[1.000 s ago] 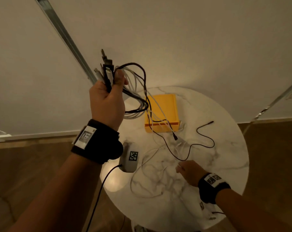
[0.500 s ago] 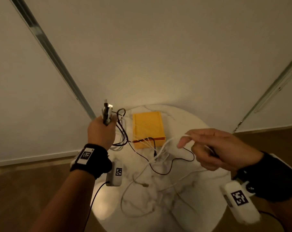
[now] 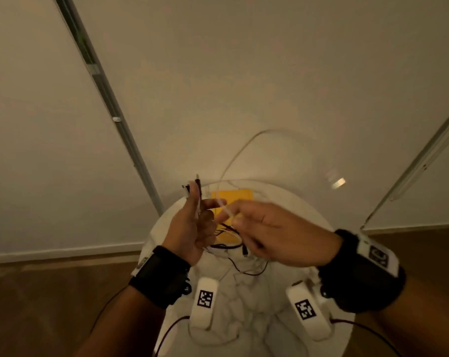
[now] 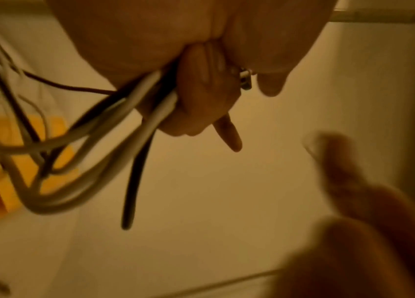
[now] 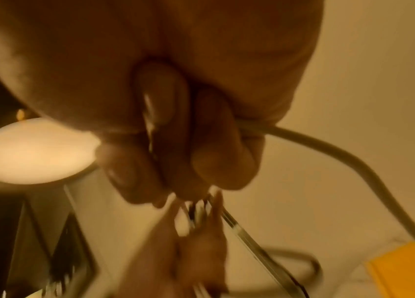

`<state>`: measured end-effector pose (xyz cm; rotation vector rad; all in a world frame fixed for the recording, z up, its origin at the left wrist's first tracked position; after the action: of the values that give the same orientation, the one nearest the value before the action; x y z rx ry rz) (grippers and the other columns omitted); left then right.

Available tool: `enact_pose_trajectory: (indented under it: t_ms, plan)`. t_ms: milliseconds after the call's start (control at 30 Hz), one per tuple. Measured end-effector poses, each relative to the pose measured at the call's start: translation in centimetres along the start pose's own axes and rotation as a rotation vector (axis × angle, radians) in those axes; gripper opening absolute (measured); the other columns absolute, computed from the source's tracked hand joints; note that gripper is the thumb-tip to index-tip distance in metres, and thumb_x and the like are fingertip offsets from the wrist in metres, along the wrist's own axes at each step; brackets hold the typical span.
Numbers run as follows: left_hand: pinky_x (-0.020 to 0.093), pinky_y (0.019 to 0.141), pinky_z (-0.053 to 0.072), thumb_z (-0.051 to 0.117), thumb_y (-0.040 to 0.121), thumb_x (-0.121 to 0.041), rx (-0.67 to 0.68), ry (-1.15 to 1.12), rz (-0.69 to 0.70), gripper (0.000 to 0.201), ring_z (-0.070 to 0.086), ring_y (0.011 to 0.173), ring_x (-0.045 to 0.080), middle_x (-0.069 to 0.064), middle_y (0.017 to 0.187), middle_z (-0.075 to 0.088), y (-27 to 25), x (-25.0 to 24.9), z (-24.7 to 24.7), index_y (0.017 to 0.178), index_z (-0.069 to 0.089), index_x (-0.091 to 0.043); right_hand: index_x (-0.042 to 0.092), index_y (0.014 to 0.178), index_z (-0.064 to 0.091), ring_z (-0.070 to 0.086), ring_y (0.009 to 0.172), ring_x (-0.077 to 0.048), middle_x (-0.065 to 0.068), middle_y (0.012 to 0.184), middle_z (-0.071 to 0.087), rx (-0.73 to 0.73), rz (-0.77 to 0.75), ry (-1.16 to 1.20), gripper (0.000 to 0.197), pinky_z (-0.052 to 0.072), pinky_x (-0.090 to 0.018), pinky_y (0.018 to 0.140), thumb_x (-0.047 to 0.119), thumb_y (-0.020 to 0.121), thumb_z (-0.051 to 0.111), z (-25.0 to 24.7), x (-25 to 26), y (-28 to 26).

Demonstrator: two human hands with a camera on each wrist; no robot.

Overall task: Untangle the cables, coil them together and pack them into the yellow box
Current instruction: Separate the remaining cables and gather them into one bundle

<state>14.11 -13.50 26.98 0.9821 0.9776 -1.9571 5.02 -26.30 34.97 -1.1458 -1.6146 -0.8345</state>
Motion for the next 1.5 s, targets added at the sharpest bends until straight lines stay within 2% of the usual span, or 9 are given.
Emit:
enact_pose_trajectory:
  t_ms: [267, 533, 633, 700, 867, 1000, 1300, 1400, 1500]
  plan:
    - [0.025, 0.037, 0.016, 0.062, 0.069, -0.083, 0.156, -0.184, 0.13, 0.065, 0.02, 0.038, 0.008, -0.007, 0.05, 0.025, -1.9, 0.2, 1.4, 0.054, 0.044, -0.023, -0.003, 0.09, 0.059, 0.037, 0.04, -0.005, 0.012, 0.046, 0.044, 0.204, 0.221, 0.045, 0.03, 0.032, -0.02, 0.047, 0.011, 0.108, 0.04, 4.6, -5.8, -2.4]
    - [0.021, 0.036, 0.014, 0.03, 0.062, -0.102, 0.132, -0.393, 0.218, 0.081, 0.018, 0.043, 0.01, -0.004, 0.054, 0.022, -2.1, -2.1, 0.9, 0.053, 0.031, -0.021, 0.008, 0.071, 0.044, 0.016, 0.047, -0.02, -0.009, 0.051, 0.029, 0.118, 0.236, 0.295, 0.045, 0.018, -0.032, 0.047, 0.033, 0.107, 0.041, 1.5, -7.4, -4.5]
    - [0.021, 0.035, 0.019, 0.051, 0.04, -0.104, 0.051, -0.382, 0.277, 0.085, 0.02, 0.043, 0.008, -0.006, 0.058, 0.027, -1.7, -2.9, 0.5, 0.059, 0.035, -0.023, 0.007, 0.071, 0.041, 0.013, 0.052, -0.021, -0.008, 0.056, 0.027, 0.098, 0.237, 0.238, 0.047, 0.013, -0.034, 0.05, 0.044, 0.101, 0.046, 0.0, -7.9, -4.7]
    - [0.021, 0.034, 0.022, 0.066, 0.03, -0.096, -0.039, -0.359, 0.324, 0.081, 0.02, 0.044, 0.006, -0.009, 0.06, 0.032, -1.2, -3.9, -0.5, 0.062, 0.039, -0.027, 0.007, 0.071, 0.041, 0.015, 0.053, -0.022, -0.008, 0.057, 0.028, 0.073, 0.244, 0.17, 0.049, 0.014, -0.037, 0.051, 0.046, 0.099, 0.048, -1.0, -8.5, -5.3]
    - [0.019, 0.035, 0.021, 0.082, 0.078, -0.038, -0.17, -0.224, 0.341, 0.051, 0.02, 0.041, 0.005, -0.008, 0.056, 0.025, -0.7, -4.9, -1.6, 0.064, 0.034, -0.029, 0.014, 0.069, 0.047, 0.032, 0.051, -0.015, -0.001, 0.058, 0.038, 0.067, 0.214, -0.048, 0.044, 0.033, -0.031, 0.053, 0.032, 0.108, 0.042, -2.2, -9.1, -5.5]
    - [0.019, 0.037, 0.023, 0.068, 0.096, -0.042, -0.309, -0.229, 0.344, 0.028, 0.026, 0.044, 0.004, -0.007, 0.073, 0.043, -0.6, -5.6, -2.6, 0.083, 0.049, -0.025, 0.009, 0.072, 0.051, 0.034, 0.057, -0.009, 0.004, 0.062, 0.04, 0.059, 0.236, -0.157, 0.04, 0.033, -0.016, 0.058, 0.028, 0.106, 0.043, -4.1, -9.9, -5.9]
    - [0.025, 0.044, 0.02, 0.051, 0.106, -0.041, -0.257, -0.224, 0.386, 0.053, 0.018, 0.048, 0.01, -0.006, 0.054, 0.024, -1.4, -6.3, -2.3, 0.059, 0.032, -0.025, 0.026, 0.085, 0.063, 0.048, 0.063, -0.011, 0.006, 0.068, 0.054, 0.019, 0.328, -0.409, 0.045, 0.047, -0.039, 0.066, 0.065, 0.095, 0.044, -6.1, -12.5, -5.9]
    - [0.027, 0.052, 0.025, 0.046, 0.107, -0.045, -0.192, -0.234, 0.37, 0.056, 0.021, 0.051, 0.013, -0.004, 0.056, 0.021, -1.5, -6.0, -0.9, 0.06, 0.027, -0.022, 0.039, 0.117, 0.053, 0.062, 0.097, -0.007, 0.007, 0.109, 0.062, -0.004, 0.411, -0.515, 0.046, 0.056, -0.04, 0.09, 0.073, 0.087, 0.049, -5.7, -12.5, -4.7]
    - [0.026, 0.049, 0.034, 0.04, 0.108, -0.047, -0.034, -0.251, 0.304, 0.059, 0.028, 0.046, 0.013, -0.003, 0.056, 0.021, -1.9, -5.1, 2.1, 0.057, 0.028, -0.021, 0.037, 0.151, 0.021, 0.038, 0.141, -0.003, 0.009, 0.153, 0.033, -0.108, 0.184, -0.508, 0.094, 0.041, -0.033, 0.113, 0.075, 0.077, 0.064, -3.5, -7.4, -1.3]
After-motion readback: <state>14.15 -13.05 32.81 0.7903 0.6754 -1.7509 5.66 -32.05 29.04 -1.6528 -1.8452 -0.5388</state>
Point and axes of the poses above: each hand's wrist, its own y-axis towards the middle knuckle, its own z-axis out of the palm, x = y × z, the point moved 6 cm from there along y, towards the middle knuckle
